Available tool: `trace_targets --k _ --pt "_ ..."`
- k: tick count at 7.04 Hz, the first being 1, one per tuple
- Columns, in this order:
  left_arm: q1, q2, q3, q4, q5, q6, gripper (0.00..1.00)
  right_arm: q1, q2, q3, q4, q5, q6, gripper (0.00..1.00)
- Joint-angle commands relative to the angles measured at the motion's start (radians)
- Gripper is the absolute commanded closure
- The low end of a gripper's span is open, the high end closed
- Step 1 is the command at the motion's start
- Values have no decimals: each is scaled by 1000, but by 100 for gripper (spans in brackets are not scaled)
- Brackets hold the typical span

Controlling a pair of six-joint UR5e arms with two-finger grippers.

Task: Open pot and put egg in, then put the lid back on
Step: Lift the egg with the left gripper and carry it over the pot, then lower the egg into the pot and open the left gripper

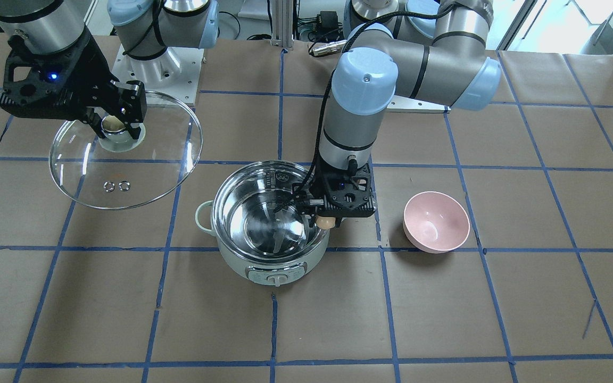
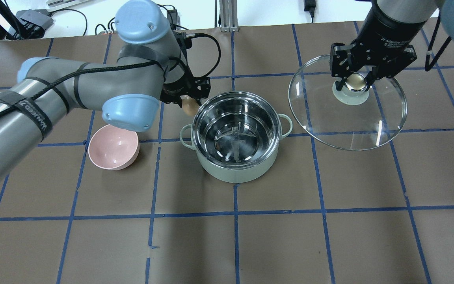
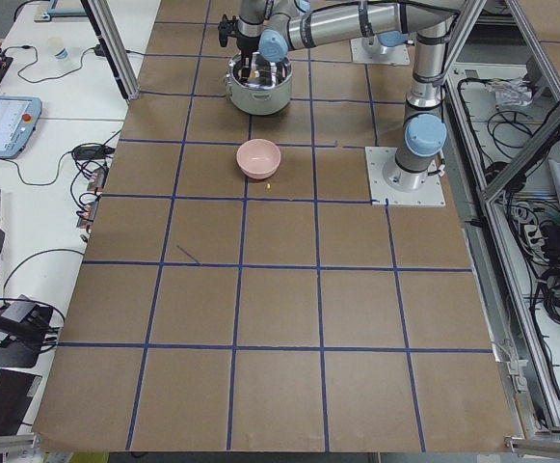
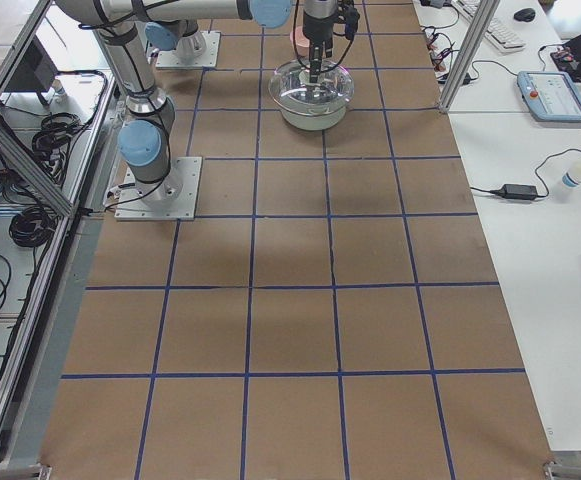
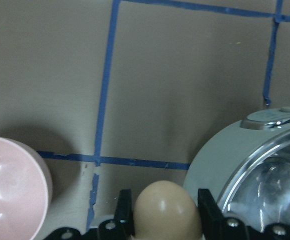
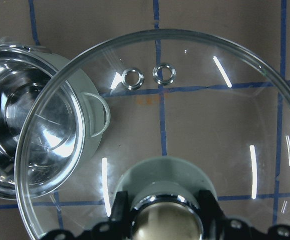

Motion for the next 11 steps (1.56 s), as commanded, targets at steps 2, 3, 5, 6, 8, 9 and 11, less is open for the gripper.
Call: trace_targets --k 2,3,5,6,8,9,11 --pt "-28 -72 -15 106 -3 24 98 -2 -8 16 0 -2 -26 100" --pt "-49 -75 -18 114 3 32 98 0 -9 16 0 -5 -24 100" --pt "-57 -65 -45 114 14 81 98 -2 -9 17 -1 -2 -21 100" --pt "-67 -53 -67 114 33 87 98 0 -9 18 -1 1 -24 100" --pt "-86 -74 -78 114 36 99 97 -5 -9 31 -1 3 -35 100" --pt "-87 -71 -78 114 37 101 95 -5 -9 31 -1 3 -36 100" --pt "-87 -68 -75 114 92 102 21 -2 -9 31 -1 0 -41 100"
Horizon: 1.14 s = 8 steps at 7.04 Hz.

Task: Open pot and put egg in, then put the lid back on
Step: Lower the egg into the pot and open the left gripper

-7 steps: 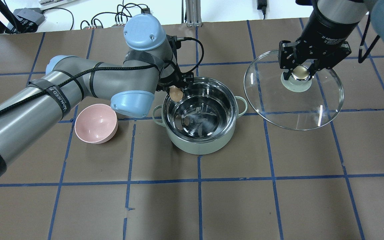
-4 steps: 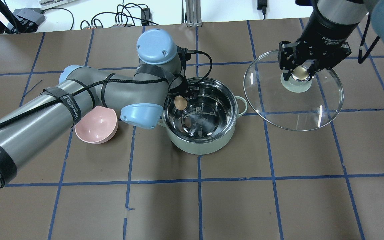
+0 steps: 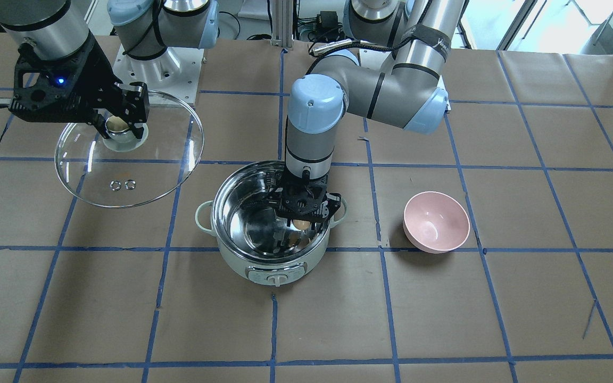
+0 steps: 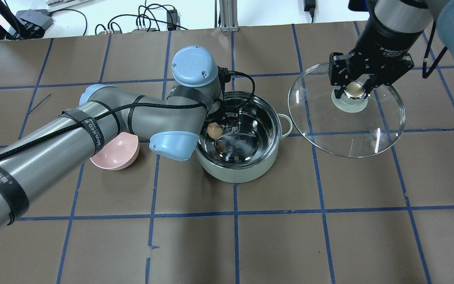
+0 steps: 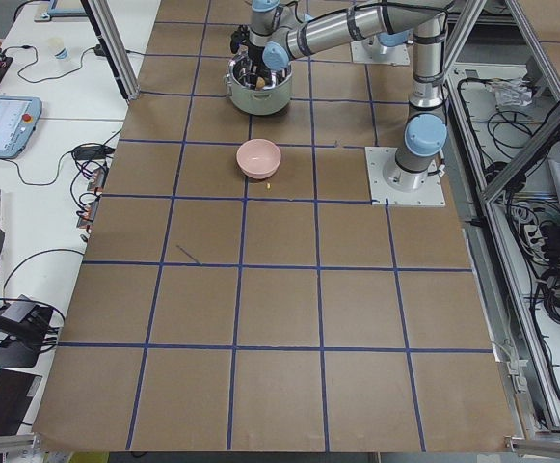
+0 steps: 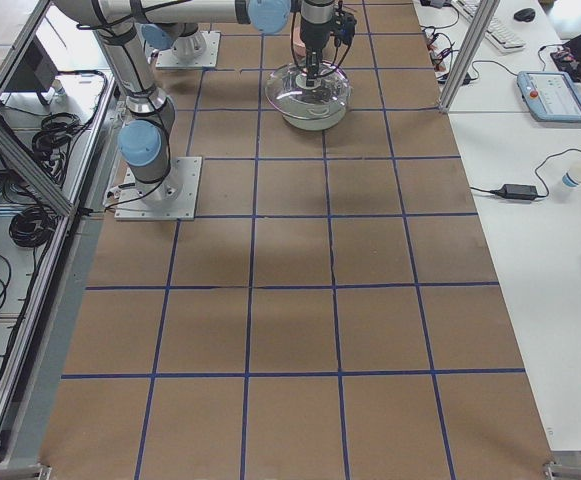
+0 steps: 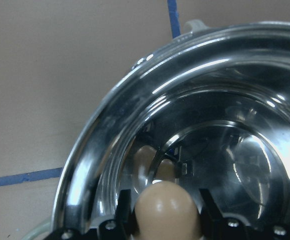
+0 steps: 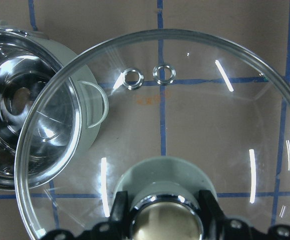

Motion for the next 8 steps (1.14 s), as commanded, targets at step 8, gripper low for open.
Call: trace_targets --k 8 --pt "165 214 101 -312 13 102 2 242 165 -10 -249 -18 195 100"
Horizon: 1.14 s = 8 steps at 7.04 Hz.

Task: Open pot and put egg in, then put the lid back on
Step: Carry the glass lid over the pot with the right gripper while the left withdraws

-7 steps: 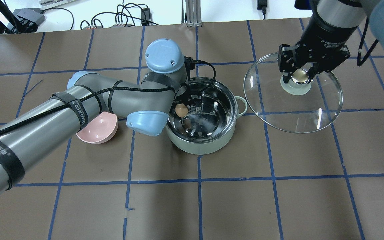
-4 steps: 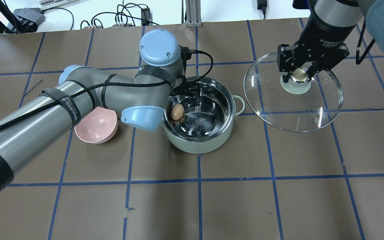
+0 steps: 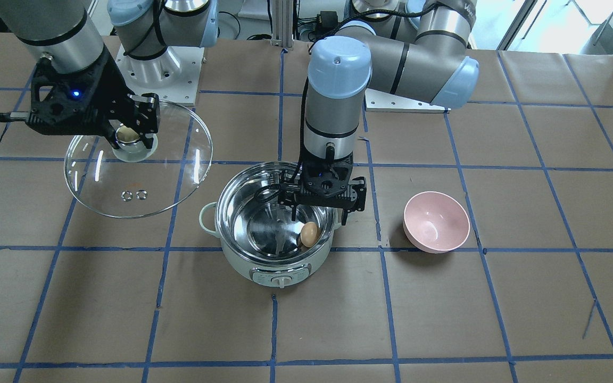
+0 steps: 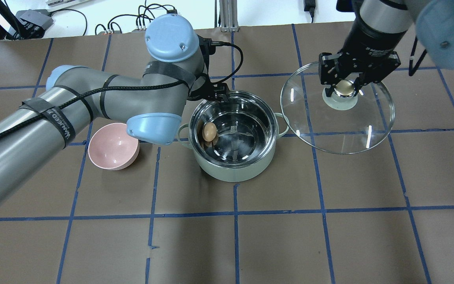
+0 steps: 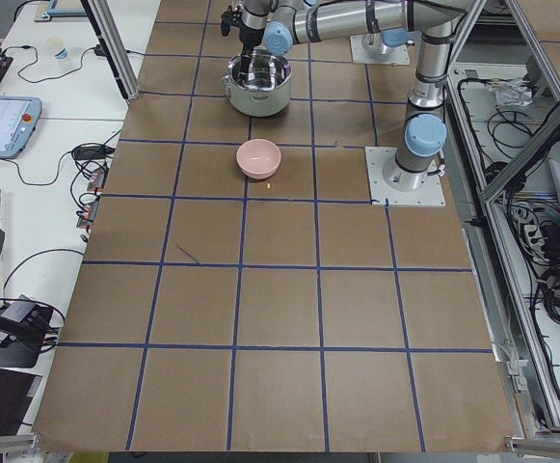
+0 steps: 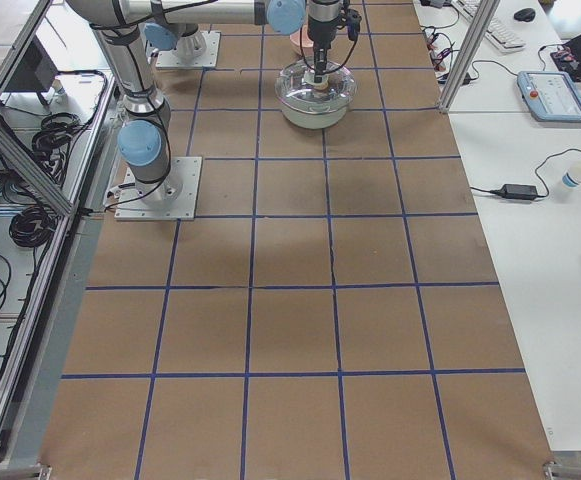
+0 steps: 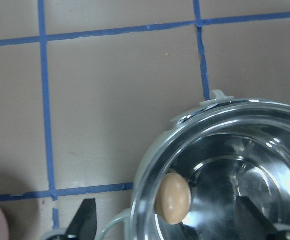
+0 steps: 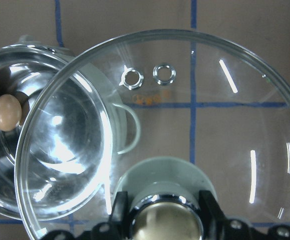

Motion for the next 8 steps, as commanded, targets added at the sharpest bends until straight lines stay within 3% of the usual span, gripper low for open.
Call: trace_targets --k 1,4,8 --pt "86 93 50 -231 2 79 2 164 107 -5 -144 -11 177 100" --pt "123 213 124 -485 9 123 1 280 191 -5 -204 -70 300 100" --pt "287 240 136 -498 -21 221 1 281 212 -6 -230 -46 349 100"
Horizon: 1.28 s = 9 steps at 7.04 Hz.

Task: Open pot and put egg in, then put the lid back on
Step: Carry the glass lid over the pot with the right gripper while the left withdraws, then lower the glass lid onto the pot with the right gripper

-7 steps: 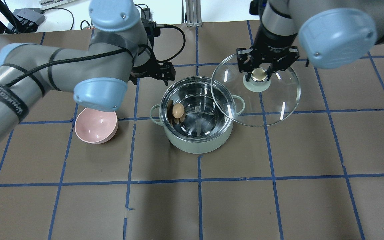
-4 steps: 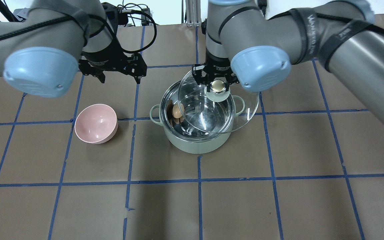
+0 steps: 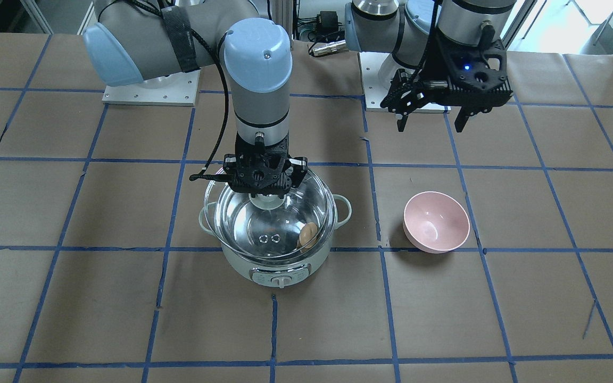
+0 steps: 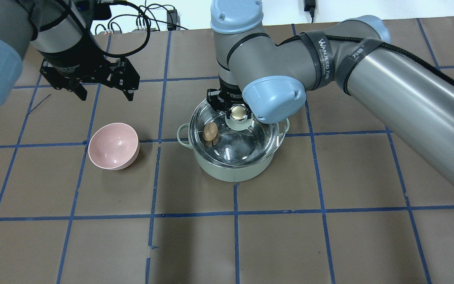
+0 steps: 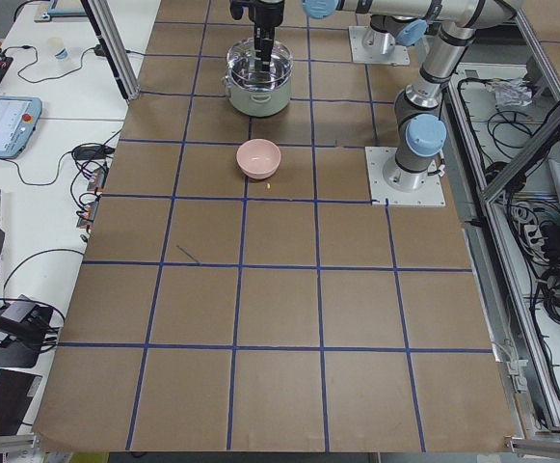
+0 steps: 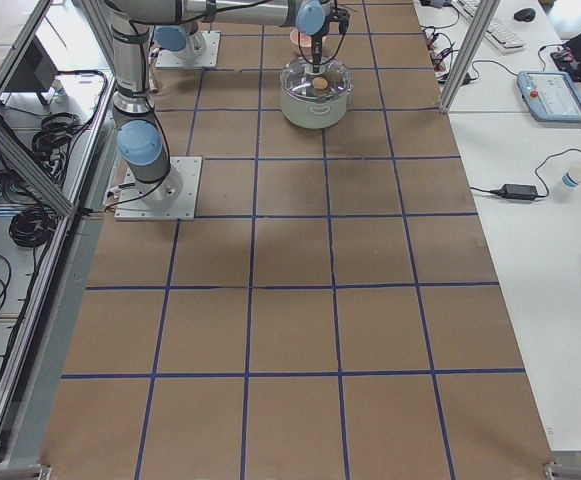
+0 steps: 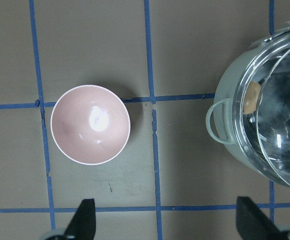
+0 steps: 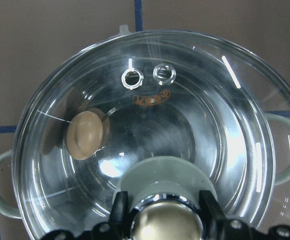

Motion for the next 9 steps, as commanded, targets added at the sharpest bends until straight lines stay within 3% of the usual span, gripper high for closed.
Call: trace_targets --k 1,5,9 --pt "73 -21 49 -16 -6 21 1 -1 6 -2 -28 16 28 100" --pt "78 -29 78 -117 -51 18 1 1 29 -2 -37 22 60 100" --pt "64 -20 65 -111 -32 18 2 2 41 -1 -65 22 59 100"
